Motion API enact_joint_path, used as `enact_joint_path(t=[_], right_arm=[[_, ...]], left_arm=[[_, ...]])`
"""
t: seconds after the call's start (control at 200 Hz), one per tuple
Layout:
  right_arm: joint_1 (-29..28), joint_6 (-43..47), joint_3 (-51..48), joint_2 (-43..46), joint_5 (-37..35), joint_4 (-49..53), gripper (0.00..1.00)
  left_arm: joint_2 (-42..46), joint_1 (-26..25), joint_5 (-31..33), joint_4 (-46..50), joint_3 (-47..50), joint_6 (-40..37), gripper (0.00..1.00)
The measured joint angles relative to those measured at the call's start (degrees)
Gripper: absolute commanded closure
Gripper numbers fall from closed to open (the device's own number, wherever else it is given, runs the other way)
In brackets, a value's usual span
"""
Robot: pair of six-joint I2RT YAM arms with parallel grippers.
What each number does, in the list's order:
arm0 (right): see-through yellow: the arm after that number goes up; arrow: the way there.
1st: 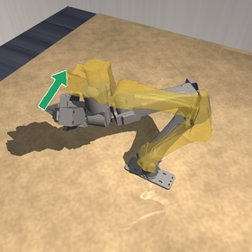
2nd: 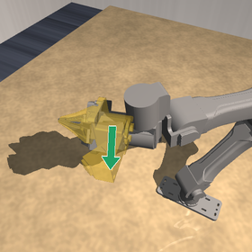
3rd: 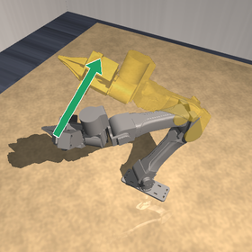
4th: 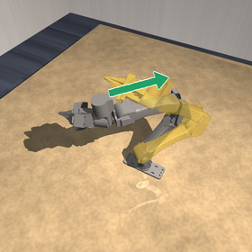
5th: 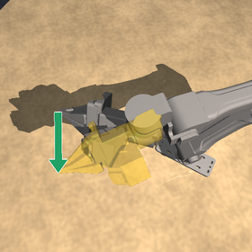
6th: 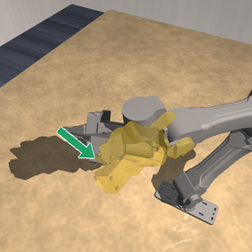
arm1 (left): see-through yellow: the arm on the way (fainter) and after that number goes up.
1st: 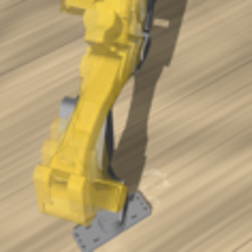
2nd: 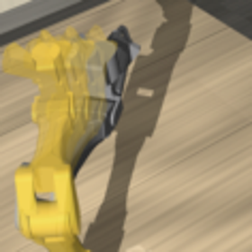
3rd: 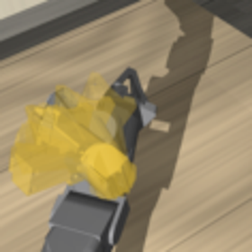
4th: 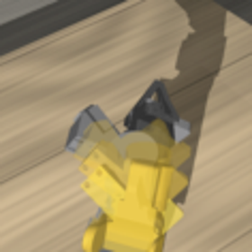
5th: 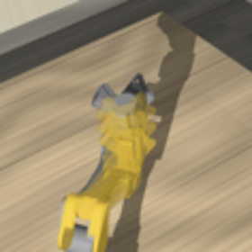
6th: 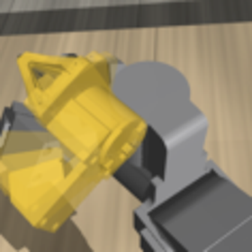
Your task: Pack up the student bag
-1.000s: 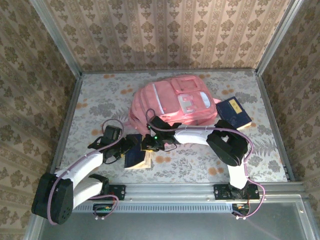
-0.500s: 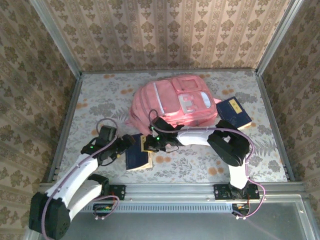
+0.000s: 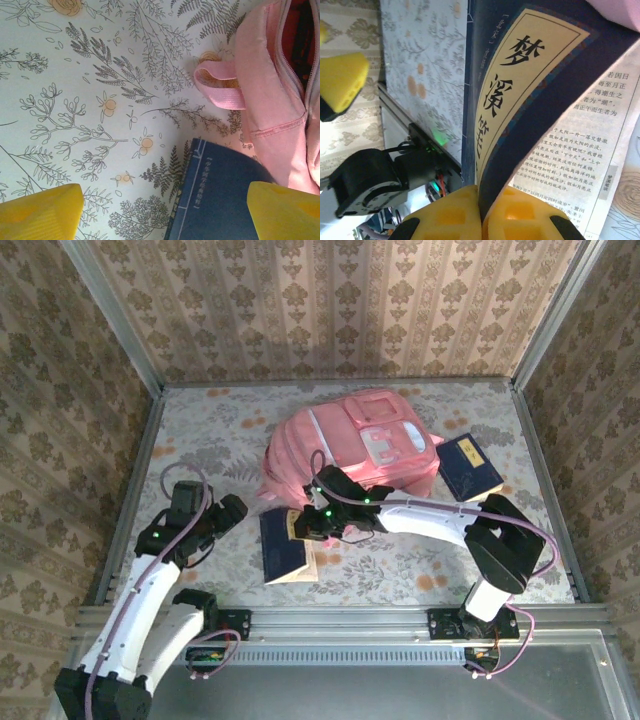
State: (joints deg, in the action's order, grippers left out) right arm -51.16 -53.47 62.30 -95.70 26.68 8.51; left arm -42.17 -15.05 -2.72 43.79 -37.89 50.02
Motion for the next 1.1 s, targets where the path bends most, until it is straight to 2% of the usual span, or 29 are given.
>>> enact_joint_path(t=[0.225, 0.43, 0.655, 0.79, 0.85, 0.89, 0.995, 1.1], right_arm=[[-0.1, 1.3, 8.6, 0.5, -0.1, 0.9, 1.0], [0.2, 2.6, 14.1, 1.7, -0.5, 0.9, 1.0], [4.1, 2.1, 15.6, 2.4, 1.2, -0.1, 1.0], [6.9, 0.5, 15.1, 4.0, 3.0, -3.1, 1.0], [7.9, -0.2, 14.2, 5.4, 3.6, -4.1, 1.0], [8.5, -0.5, 13.6, 6.2, 3.8, -4.7, 1.0], [9.6, -0.9, 11.9, 8.3, 3.9, -5.6, 0.96], [10.2, -0.7, 11.0, 9.5, 4.0, -5.4, 0.84]], left_arm=[[-0.1, 2.4, -1.6, 1.0, -3.2, -2.2, 0.13], [0.0, 2.9, -9.5, -3.3, -4.6, -3.8, 0.12], [0.6, 3.9, -22.3, -16.8, -2.7, -1.3, 0.11], [0.2, 4.2, -29.2, -26.9, 0.1, 3.4, 0.17], [-0.3, 4.2, -31.4, -31.0, 0.6, 5.6, 0.23], [-0.6, 4.2, -32.9, -33.8, 0.8, 6.8, 0.3], [-1.0, 4.2, -35.5, -40.7, 1.2, 9.7, 0.57], [-1.2, 4.3, -37.2, -46.1, 1.9, 12.2, 0.87]])
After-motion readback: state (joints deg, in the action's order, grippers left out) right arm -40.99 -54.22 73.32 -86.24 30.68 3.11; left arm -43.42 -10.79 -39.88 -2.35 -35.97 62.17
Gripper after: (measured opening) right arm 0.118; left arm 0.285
